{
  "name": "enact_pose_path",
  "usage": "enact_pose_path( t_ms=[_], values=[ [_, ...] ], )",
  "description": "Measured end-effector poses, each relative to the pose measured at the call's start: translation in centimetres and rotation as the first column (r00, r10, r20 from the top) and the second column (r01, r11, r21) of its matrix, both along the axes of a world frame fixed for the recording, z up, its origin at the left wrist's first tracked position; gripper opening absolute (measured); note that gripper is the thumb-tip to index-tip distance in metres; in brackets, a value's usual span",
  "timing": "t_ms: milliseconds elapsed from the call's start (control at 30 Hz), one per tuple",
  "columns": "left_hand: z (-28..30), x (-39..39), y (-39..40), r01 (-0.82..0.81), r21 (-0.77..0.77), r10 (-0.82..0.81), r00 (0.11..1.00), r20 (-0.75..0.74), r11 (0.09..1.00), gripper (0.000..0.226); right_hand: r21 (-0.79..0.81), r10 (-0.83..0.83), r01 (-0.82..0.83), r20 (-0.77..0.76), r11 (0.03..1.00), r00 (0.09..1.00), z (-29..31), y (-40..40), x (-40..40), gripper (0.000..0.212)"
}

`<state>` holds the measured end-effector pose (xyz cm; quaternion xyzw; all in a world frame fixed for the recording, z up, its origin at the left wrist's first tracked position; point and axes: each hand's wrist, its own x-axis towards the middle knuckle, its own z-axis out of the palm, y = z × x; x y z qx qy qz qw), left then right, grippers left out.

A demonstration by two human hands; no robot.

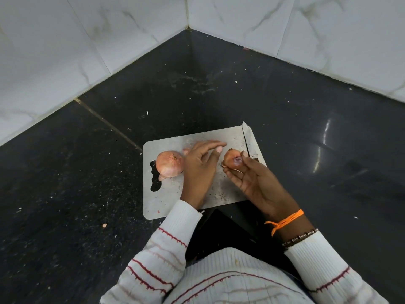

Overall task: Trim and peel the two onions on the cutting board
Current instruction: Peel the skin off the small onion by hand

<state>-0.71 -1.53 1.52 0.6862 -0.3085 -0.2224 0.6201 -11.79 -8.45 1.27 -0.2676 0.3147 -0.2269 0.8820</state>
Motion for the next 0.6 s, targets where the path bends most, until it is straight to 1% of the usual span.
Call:
enact_pose_path(
  t_ms=[100,200,267,333,400,467,533,600],
  values=[
    [0.03,-0.28,0.25,0.077,-0.004,-0.077,0.995,-0.066,0.997,0.021,-0.029,-0.007,0.007,-0.029,1.0,1.0,0.26,0.0,-0.02,0.025],
    [-0.02,-0.3,0.36,0.172,0.007,-0.167,0.964,-0.209,0.985,0.018,-0.082,-0.014,0.009,-0.067,0.997,0.998,0.43,0.08,-0.04,0.026],
    [0.04,-0.32,0.45,0.269,0.03,-0.254,0.935,-0.247,0.963,0.03,-0.138,-0.005,-0.01,-0.112,0.99,0.994,0.49,0.16,-0.1,0.028],
    [0.09,-0.39,0.52,0.313,0.033,-0.297,0.928,-0.226,0.949,0.04,-0.206,-0.005,-0.028,-0.159,0.978,0.987,0.6,0.22,-0.18,0.03],
    [0.16,-0.33,0.6,0.294,0.032,-0.281,0.937,-0.209,0.955,0.04,-0.282,-0.031,-0.03,-0.21,0.959,0.977,0.51,0.23,-0.2,0.029],
    [0.09,-0.2,0.61,0.245,0.057,-0.23,0.953,-0.196,0.968,0.039,-0.398,-0.094,-0.025,-0.276,0.917,0.957,0.24,0.21,-0.24,0.022],
    [-0.09,-0.14,0.63,0.197,0.096,-0.176,0.965,-0.193,0.976,0.038,-0.532,-0.196,-0.003,-0.318,0.847,0.927,0.14,0.14,-0.35,0.013],
    [-0.27,-0.18,0.66,0.175,0.12,-0.151,0.971,-0.187,0.977,0.04,-0.636,-0.269,0.02,-0.297,0.771,0.916,0.38,0.04,-0.52,0.013]
  ],
)
